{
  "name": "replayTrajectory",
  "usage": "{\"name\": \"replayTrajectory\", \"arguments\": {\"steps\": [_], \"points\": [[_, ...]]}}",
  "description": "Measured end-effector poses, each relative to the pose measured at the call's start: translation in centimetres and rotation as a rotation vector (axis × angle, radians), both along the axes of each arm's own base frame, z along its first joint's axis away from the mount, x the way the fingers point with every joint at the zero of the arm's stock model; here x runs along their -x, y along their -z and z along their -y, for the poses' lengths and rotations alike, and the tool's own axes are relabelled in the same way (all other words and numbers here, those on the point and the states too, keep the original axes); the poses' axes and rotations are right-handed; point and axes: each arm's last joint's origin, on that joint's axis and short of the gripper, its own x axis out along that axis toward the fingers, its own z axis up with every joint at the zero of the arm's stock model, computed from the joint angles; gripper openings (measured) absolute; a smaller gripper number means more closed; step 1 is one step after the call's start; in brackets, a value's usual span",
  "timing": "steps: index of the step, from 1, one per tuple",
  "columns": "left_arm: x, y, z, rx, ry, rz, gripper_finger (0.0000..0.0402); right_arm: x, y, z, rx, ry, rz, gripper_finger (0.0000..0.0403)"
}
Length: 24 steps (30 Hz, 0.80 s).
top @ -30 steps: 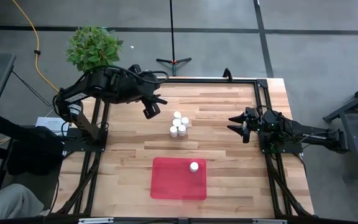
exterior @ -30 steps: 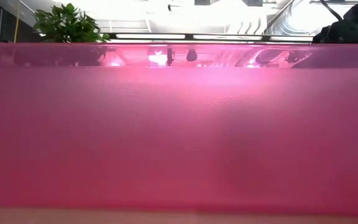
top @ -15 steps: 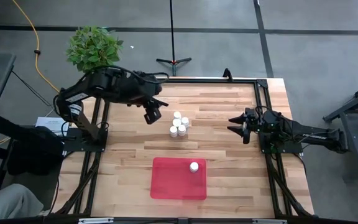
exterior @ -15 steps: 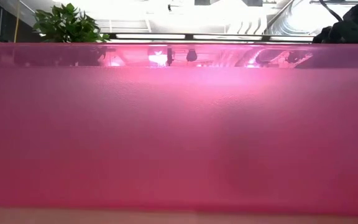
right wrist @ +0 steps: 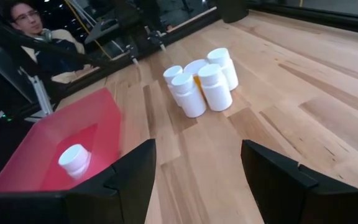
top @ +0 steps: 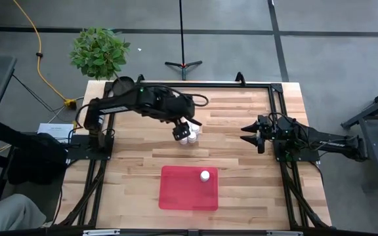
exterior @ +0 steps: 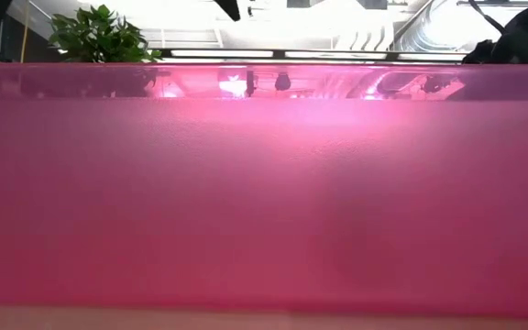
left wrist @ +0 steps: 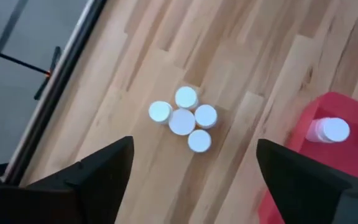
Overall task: Pick and place pill bottles into a basket
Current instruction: Put the white pill bottle into the red bin
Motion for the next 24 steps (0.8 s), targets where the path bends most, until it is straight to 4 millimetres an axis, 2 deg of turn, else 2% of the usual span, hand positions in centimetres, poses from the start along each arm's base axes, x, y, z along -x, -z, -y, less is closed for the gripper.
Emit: {"name": "replayTrajectory", "arguments": {"steps": [4, 7, 12, 17, 20, 24], "points": [[-0.6, 1.2, -0.1, -0.002, -0.003, -0.047, 0.0362, 0.0, 0.0, 0.0, -0.001, 0.000, -0.001, 0.0226], [0.1, 1.6, -1.1, 0.002, -0.046, -0.068, 0.0366, 0.0, 0.0, 0.0, -0.002, -0.001, 0.000, 0.0226], [4.3, 0.4, -3.1, 0.016, -0.182, -0.037, 0.0371, 0.0, 0.1, -0.1, -0.016, -0.040, -0.005, 0.0226], [8.3, 1.1, -3.2, 0.040, -0.260, 0.015, 0.0363, 0.0, 0.1, -0.2, -0.015, -0.050, -0.011, 0.0226], [9.6, 2.4, -3.1, 0.066, -0.260, 0.119, 0.0359, 0.0, 0.1, -0.1, -0.002, -0.050, -0.011, 0.0226], [9.4, 5.9, -2.7, 0.206, -0.223, 0.208, 0.0359, 0.0, 0.1, -0.1, 0.000, -0.047, -0.012, 0.0226]]}}
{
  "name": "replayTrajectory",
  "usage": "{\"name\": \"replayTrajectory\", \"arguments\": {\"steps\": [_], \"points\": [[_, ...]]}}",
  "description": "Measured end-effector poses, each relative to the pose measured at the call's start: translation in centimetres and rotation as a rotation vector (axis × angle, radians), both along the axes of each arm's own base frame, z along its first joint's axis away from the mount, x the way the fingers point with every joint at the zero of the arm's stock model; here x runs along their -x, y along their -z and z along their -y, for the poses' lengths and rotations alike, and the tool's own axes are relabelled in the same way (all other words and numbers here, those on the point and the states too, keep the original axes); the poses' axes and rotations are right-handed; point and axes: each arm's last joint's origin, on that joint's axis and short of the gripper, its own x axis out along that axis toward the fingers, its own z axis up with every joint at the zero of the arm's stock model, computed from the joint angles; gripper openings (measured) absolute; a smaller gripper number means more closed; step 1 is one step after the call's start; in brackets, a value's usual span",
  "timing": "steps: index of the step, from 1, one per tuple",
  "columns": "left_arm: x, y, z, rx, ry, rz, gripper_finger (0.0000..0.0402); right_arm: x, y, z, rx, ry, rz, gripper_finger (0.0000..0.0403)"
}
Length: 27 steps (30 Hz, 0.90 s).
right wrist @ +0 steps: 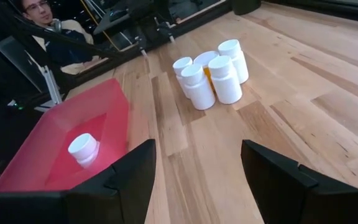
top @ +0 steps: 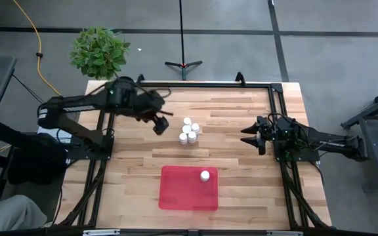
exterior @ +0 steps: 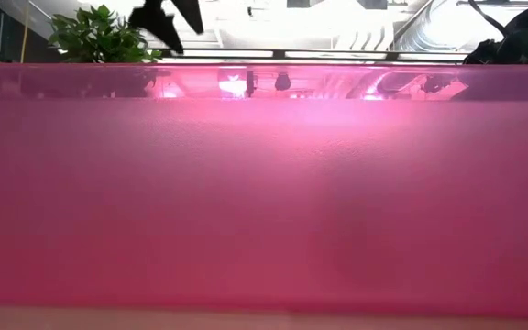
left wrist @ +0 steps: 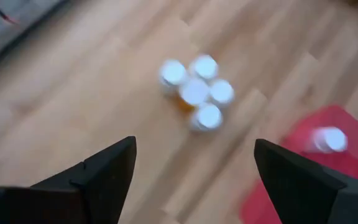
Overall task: Pick and place pill bottles into a basket
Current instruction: Put the white pill bottle into the red bin
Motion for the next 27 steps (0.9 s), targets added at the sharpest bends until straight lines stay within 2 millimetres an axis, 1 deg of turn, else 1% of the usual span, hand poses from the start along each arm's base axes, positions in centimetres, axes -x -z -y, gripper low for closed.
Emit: {"name": "replayTrajectory", "arguments": {"steps": [5, 9, 12, 19, 27], "points": [[-1.1, 5.3, 0.5, 0.190, 0.047, 0.005, 0.0367, 0.0, 0.0, 0.0, -0.008, 0.002, 0.001, 0.0226], [-2.2, 8.5, 0.6, 0.249, 0.056, -0.014, 0.0372, 0.0, 0.0, 0.0, -0.017, 0.006, 0.002, 0.0226], [-2.9, 9.6, 0.5, 0.250, 0.056, -0.019, 0.0370, 0.0, 0.0, 0.0, -0.025, 0.008, 0.002, 0.0226], [-4.2, 11.4, 0.4, 0.244, 0.054, -0.062, 0.0374, 0.0, 0.0, 0.0, -0.024, 0.010, 0.002, 0.0226], [-6.1, 13.5, 0.2, 0.246, 0.044, -0.070, 0.0374, 0.0, 0.0, 0.0, -0.024, 0.011, 0.002, 0.0226]]}}
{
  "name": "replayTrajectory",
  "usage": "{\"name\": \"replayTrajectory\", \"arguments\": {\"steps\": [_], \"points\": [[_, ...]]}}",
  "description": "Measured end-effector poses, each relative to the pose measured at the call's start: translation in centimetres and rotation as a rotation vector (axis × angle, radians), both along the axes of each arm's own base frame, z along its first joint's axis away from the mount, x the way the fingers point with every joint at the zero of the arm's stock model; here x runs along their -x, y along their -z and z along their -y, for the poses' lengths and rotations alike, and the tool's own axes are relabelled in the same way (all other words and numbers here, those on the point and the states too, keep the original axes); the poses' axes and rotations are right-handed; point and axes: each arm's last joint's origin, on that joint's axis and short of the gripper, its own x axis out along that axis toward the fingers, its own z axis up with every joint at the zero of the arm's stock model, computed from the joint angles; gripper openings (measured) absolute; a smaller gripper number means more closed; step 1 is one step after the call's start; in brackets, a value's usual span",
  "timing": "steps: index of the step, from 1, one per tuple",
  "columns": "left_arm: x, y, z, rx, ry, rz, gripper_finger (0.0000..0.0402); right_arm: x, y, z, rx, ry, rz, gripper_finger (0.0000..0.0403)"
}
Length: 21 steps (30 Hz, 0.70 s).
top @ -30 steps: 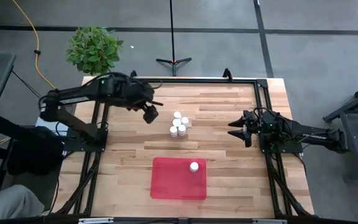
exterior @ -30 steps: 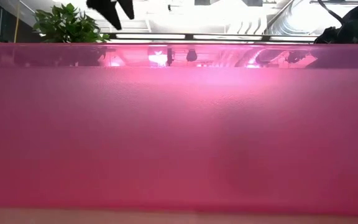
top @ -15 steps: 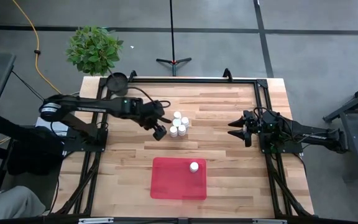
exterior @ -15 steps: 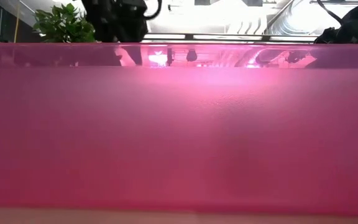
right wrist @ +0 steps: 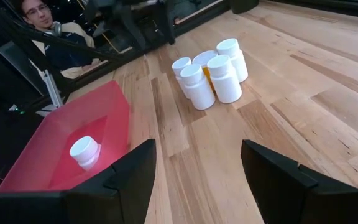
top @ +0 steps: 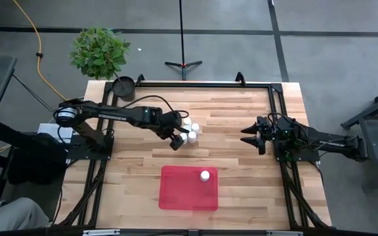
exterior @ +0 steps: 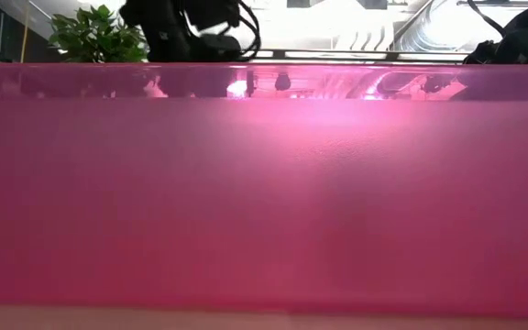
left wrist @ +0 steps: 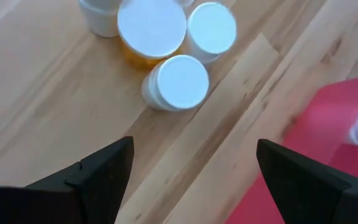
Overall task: Pick and place pill bottles into a basket
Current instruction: Put the white pill bottle into the red bin
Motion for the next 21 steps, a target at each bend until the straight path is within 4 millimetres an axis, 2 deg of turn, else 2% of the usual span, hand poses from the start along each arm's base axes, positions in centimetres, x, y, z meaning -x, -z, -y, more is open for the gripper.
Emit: {"name": "replayTrajectory", "arguments": {"steps": [5, 11, 21], "points": [[-0.9, 0.8, -0.2, -0.022, -0.013, -0.030, 0.0374, 0.0, 0.0, 0.0, 0.002, 0.000, 0.000, 0.0226], [-1.7, 0.5, -0.4, -0.091, -0.042, -0.036, 0.0374, 0.0, 0.0, 0.0, 0.003, -0.001, -0.002, 0.0226], [-1.6, 0.5, -0.5, -0.121, -0.054, -0.061, 0.0374, 0.0, 0.0, 0.0, 0.007, -0.002, -0.003, 0.0226]]}}
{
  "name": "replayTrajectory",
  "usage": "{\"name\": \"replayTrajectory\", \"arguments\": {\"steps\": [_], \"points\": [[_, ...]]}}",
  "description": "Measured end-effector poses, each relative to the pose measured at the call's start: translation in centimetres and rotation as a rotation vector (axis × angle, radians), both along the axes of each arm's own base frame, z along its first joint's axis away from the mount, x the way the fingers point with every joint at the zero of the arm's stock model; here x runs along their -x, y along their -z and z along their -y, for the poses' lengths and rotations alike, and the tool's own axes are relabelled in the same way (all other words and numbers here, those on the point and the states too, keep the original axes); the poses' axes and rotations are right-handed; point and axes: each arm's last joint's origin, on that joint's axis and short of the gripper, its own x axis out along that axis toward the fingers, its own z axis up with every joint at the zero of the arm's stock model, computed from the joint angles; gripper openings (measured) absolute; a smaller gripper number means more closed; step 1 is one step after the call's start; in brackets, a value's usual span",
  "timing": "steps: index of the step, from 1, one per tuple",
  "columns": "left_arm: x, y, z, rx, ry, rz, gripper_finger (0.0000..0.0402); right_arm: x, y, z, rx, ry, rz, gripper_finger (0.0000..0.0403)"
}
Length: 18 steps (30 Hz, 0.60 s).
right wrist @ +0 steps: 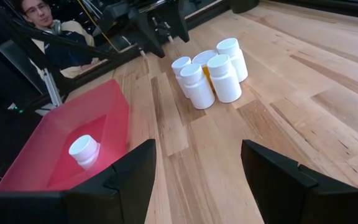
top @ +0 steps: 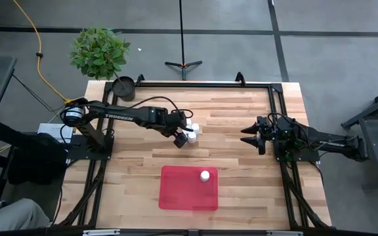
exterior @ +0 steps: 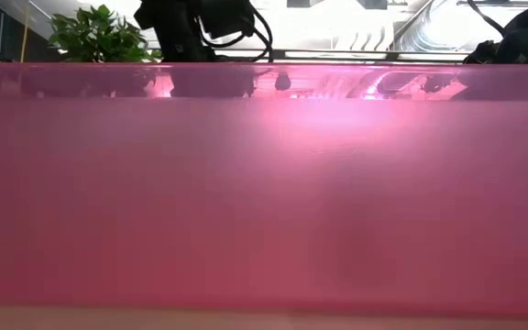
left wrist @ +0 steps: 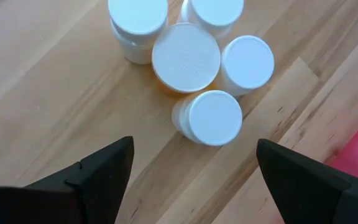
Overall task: Pick and place pill bottles into a basket
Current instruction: Put the white pill bottle into the red bin
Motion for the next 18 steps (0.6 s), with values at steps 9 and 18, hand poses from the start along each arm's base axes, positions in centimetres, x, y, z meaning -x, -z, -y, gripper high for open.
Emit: {"name": "replayTrajectory", "arguments": {"steps": [9, 18], "points": [[-0.60, 0.60, -0.01, 0.013, 0.007, 0.010, 0.0374, 0.01, 0.02, 0.00, 0.001, 0.000, -0.003, 0.0226], [-0.77, 0.99, 0.00, 0.022, 0.003, 0.006, 0.0374, 0.01, 0.02, 0.00, -0.001, 0.000, -0.003, 0.0226]]}}
